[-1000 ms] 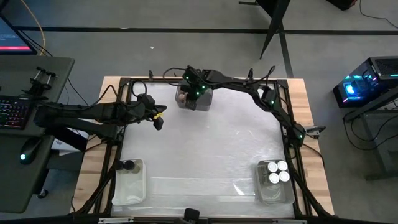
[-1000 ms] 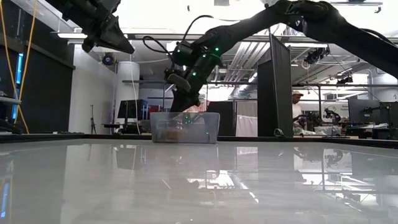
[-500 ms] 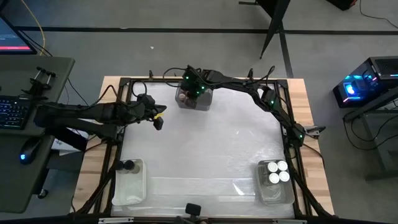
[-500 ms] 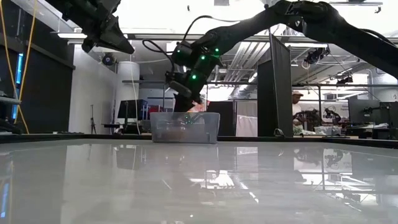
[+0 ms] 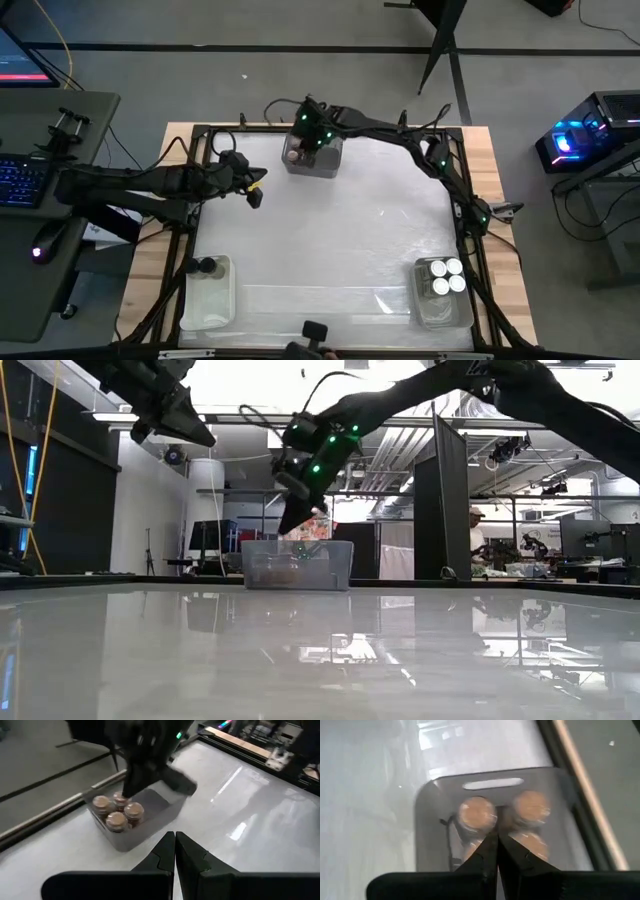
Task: Sort spices by type
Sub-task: Adjust the brown seasoning bottles in the black bin, then return to Home Position
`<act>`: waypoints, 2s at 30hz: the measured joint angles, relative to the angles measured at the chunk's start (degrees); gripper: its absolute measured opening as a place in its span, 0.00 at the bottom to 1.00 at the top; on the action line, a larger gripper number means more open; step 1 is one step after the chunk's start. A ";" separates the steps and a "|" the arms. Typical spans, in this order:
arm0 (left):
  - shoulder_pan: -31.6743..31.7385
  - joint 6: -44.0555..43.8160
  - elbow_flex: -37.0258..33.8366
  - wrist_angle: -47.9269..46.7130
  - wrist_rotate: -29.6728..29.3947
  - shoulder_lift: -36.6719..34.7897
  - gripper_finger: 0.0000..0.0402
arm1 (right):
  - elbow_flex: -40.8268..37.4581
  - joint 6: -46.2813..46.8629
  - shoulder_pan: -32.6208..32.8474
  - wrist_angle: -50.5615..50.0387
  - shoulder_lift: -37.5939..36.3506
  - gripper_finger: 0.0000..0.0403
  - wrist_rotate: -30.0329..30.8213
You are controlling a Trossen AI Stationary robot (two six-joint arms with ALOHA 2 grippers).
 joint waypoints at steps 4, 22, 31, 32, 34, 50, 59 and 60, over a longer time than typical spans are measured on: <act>0.68 0.00 0.00 0.04 -4.08 0.84 0.00 | 0.00 0.03 -2.31 -3.62 -2.26 0.00 -0.88; 18.82 10.21 -3.11 42.00 31.91 9.22 0.00 | 0.00 -7.17 -8.29 -28.49 -12.29 0.00 -13.00; 7.09 -2.52 -24.55 75.34 17.48 9.10 0.00 | -6.33 -7.26 -10.65 -27.83 -26.79 0.00 -13.88; 5.57 -2.64 -25.89 77.26 14.99 8.92 0.00 | -9.34 -6.33 -10.87 -26.35 -29.12 0.00 -13.88; 3.00 -2.19 -27.01 77.83 12.04 8.74 0.00 | -17.16 -3.35 -11.06 -22.78 -34.53 0.00 -13.97; 0.69 5.08 -27.28 41.19 20.19 -14.57 0.00 | -59.87 39.48 4.58 -9.30 -82.76 0.00 2.36; 0.69 5.95 -27.30 34.64 17.80 -18.62 0.00 | -67.76 46.81 10.14 -5.68 -91.80 0.00 7.54; 0.69 5.72 -27.75 34.86 17.41 -18.62 0.00 | -68.84 46.98 10.57 -4.72 -92.27 0.00 7.52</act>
